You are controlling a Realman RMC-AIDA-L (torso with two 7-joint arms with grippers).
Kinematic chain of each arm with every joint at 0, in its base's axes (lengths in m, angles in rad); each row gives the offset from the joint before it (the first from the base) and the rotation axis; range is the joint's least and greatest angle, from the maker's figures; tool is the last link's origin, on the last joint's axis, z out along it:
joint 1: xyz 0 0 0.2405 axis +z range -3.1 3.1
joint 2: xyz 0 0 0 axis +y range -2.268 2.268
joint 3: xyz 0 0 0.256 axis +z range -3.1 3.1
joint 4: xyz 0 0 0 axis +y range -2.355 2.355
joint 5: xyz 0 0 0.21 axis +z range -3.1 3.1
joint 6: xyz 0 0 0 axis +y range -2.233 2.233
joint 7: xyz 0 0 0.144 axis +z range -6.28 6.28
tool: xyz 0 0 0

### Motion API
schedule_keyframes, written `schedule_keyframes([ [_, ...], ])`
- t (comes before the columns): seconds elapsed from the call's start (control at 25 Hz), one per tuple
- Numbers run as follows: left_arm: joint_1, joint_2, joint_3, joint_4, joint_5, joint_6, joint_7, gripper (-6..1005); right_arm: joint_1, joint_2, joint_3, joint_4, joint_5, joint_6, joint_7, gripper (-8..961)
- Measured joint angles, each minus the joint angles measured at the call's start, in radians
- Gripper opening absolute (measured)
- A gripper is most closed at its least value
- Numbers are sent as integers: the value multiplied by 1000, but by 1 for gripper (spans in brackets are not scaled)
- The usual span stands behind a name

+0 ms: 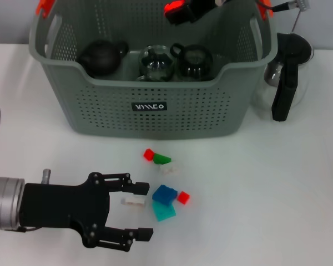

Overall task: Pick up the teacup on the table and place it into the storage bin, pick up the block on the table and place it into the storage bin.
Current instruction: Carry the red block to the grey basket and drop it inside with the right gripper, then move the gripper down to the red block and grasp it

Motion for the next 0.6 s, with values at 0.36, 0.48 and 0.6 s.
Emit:
schedule_keyframes([
  [0.36,1,0,-2,0,0,0,2,814,-10,1,1,-35,14,-10,0,633],
  [0.48,-1,0,-2,0,0,0,2,813,-34,-1,3,-75,47,-54,-6,702],
  [0.6,-1,1,-2,0,-1,-1,2,813,-96,-1,4,-155,118,-128,-26,801],
])
